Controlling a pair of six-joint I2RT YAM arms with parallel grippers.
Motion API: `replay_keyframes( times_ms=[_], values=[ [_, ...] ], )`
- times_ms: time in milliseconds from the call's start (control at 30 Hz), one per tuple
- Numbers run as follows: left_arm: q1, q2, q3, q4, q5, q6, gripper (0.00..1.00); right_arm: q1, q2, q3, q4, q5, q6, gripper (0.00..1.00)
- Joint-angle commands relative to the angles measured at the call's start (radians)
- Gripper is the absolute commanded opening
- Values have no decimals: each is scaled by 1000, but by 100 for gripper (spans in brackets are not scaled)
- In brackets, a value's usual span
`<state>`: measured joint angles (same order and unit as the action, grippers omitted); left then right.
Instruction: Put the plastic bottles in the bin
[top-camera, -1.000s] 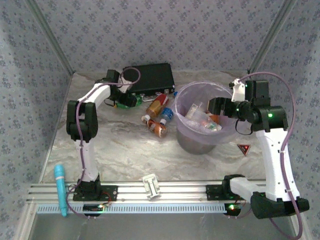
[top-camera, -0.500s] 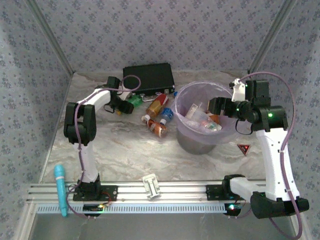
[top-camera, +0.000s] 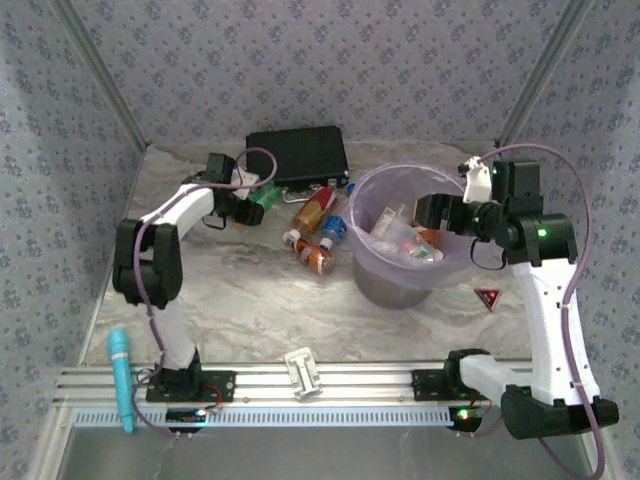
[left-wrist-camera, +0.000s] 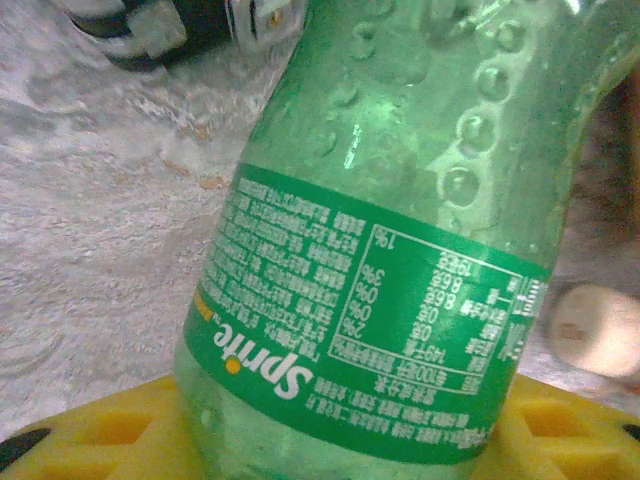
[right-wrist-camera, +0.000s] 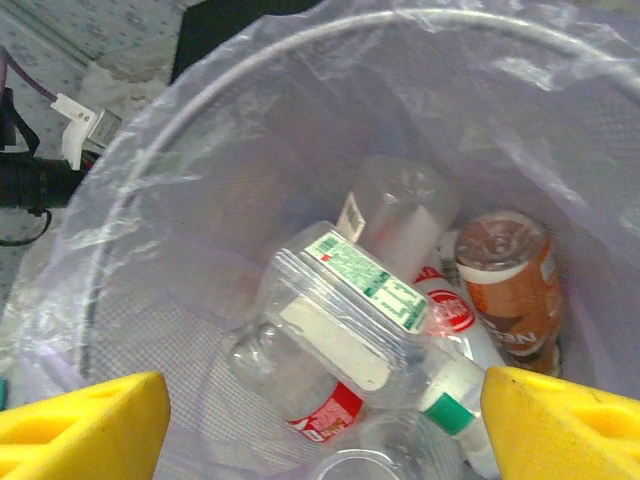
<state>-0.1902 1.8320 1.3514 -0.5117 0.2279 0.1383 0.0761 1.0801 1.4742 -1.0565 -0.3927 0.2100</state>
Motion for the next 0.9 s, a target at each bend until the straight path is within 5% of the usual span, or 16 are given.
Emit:
replay_keyframes(
  times_ms=[0, 200, 400, 600, 867],
  values=[
    [0, -143, -62, 79, 54, -81, 55, -6, -14, 17, 64, -107, 40, 83],
    [-4, -362, -215, 197, 139, -212, 54, 21, 6, 38, 182, -195, 97, 83],
    [-77, -543, -310, 306, 227, -368, 53, 170, 89, 98, 308, -173, 126, 82],
    [-240, -636, -321, 341, 148, -482, 51, 312, 230, 205, 365, -125, 122, 84],
    [-347, -711, -380, 500, 128, -608, 46, 415, 422, 324, 412, -130, 142, 91]
  ],
)
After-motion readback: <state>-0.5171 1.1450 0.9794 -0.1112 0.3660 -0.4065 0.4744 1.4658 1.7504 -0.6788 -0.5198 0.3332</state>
